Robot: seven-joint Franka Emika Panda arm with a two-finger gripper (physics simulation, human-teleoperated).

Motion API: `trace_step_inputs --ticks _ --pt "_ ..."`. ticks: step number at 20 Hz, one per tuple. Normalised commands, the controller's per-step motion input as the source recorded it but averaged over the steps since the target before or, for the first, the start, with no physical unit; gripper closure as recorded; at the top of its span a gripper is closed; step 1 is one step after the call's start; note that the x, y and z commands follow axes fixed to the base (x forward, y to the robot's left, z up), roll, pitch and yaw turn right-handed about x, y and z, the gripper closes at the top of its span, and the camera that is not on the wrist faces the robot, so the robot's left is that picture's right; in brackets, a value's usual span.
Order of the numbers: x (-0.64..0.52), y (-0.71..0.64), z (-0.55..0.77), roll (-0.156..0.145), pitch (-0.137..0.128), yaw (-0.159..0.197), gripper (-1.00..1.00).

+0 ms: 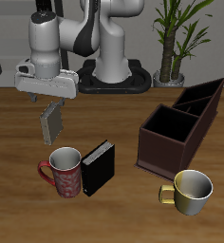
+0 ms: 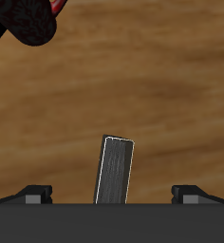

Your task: Place the yellow book into the left desk caddy's right compartment and place the red mug into the left desk caddy's left compartment

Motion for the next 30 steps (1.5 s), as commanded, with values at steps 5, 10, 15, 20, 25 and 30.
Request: trace_step_inputs --ticks 5,10,15,20,25,30 --pt "-0.01 -0.08 -0.21 -0.022 0.009 -0.027 -1.00" --pt "0.02 0.03 -0.16 0.006 0.018 -0.004 -1.00" --pt "0.08 -0.05 -0.28 -0.009 0.055 -0.026 -1.00" --pt "0.06 -0.03 -0.21 -0.015 0.040 -0.009 1.00" --pt "-0.03 -0.04 0.07 -0.008 0.000 -0.006 1.00" --pt "-0.07 0.11 0.34 0.013 -0.013 -0.030 1.00"
